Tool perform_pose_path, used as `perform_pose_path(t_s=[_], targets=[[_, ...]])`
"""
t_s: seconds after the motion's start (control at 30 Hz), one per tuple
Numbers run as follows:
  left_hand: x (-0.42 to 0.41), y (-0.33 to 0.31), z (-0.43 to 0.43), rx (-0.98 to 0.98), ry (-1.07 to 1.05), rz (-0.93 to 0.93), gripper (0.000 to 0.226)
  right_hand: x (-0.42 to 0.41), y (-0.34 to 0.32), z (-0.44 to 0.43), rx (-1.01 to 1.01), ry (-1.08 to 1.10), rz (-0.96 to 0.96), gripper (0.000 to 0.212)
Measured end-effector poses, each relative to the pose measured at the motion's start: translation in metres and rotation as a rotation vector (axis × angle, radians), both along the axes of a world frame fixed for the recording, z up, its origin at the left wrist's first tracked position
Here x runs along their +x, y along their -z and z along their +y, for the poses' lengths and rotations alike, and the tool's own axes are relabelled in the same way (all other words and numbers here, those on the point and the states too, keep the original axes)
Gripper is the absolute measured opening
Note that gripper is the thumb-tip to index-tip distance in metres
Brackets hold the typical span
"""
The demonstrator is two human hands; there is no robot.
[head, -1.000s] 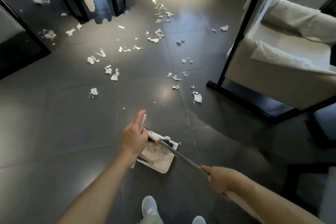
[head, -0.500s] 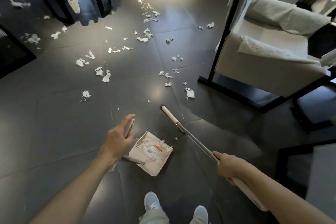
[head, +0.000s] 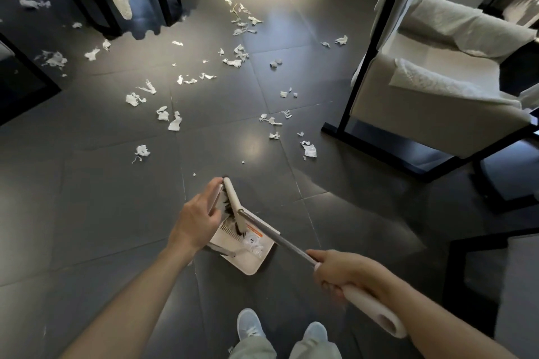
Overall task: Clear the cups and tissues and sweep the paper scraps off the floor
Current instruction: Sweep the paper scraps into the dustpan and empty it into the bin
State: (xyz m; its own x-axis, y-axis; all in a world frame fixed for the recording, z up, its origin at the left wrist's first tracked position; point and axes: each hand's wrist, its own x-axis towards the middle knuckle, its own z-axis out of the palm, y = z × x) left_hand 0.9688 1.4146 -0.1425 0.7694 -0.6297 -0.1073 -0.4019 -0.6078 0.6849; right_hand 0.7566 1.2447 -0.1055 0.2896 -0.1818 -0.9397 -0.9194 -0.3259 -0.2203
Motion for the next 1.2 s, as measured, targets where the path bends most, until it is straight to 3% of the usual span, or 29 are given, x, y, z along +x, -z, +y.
perform_pose_path(t_s=[0.33,0.67,0.87,1.03,1.2], targets=[[0.09,-0.011,-0.04,-0.021,-0.14,-0.005,0.063,0.086,-0.007,-0.09,-0.321,-0.083,-0.159,0.064],[0.216,-0.003,-0.115,0.026,-0.151,-0.022,0.066,0.179,0.038,-0.234,-0.479,0.081,0.018,0.047],[0.266,-0.002,-0.171,0.053,-0.047,-0.046,0.068,0.225,0.057,-0.276,-0.421,-0.006,0.114,0.047],[0.293,0.001,-0.214,0.063,0.016,-0.04,0.066,0.268,0.063,-0.249,-0.305,-0.12,0.119,0.059],[0.304,-0.001,-0.25,0.052,0.094,0.009,0.067,0.302,0.04,-0.224,-0.139,-0.099,0.067,0.059]])
